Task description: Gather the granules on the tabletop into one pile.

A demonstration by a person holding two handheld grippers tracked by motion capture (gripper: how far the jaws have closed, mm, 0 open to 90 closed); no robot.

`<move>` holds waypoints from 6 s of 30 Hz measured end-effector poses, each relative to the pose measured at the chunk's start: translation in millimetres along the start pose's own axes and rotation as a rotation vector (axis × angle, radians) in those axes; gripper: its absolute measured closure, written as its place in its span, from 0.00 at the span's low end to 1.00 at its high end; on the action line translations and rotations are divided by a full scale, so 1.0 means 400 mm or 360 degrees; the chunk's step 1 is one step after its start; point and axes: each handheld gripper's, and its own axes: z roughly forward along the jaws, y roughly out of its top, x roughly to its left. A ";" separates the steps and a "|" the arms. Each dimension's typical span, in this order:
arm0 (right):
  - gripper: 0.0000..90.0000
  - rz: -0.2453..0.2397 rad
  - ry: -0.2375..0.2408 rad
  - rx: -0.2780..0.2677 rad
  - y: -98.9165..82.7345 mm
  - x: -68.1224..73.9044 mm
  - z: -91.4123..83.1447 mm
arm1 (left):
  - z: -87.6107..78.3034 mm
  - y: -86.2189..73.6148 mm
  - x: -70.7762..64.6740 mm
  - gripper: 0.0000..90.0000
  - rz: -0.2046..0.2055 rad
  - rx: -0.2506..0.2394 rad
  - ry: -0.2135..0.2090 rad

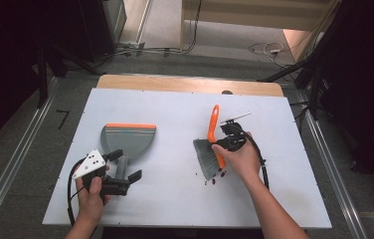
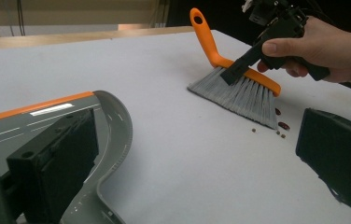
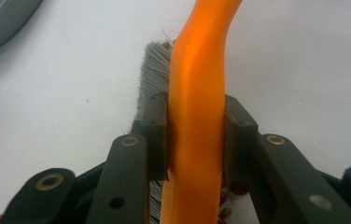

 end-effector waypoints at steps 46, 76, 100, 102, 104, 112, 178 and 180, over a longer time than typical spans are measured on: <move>0.76 -0.1177 0.0184 0.0183 -0.172 0.156 -0.140 | 0.003 0.004 0.000 0.00 0.0003 0.0000 0.0007; 0.74 -0.1363 0.0199 0.0262 -0.123 0.117 -0.068 | 0.008 0.003 -0.003 0.00 0.0009 0.0010 0.0005; 0.73 -0.1406 0.0178 0.0204 -0.019 0.048 -0.035 | 0.009 0.002 -0.003 0.00 0.0013 0.0013 0.0005; 0.73 -0.1390 0.0168 0.0185 -0.011 0.043 -0.034 | 0.009 0.002 -0.003 0.00 0.0013 0.0014 0.0004; 0.73 -0.1358 0.0142 0.0173 -0.002 0.036 -0.034 | 0.009 0.002 -0.003 0.00 0.0012 0.0014 0.0005; 0.73 -0.1353 0.0162 0.0120 0.030 0.006 -0.022 | 0.010 0.001 -0.003 0.00 0.0009 0.0017 0.0004; 0.74 0.0077 -0.0149 -0.0231 0.051 0.021 0.016 | 0.013 0.001 -0.006 0.00 0.0026 0.0032 -0.0007; 0.74 0.0089 -0.0159 -0.0233 0.046 0.011 0.009 | 0.014 0.001 -0.007 0.00 0.0027 0.0032 -0.0007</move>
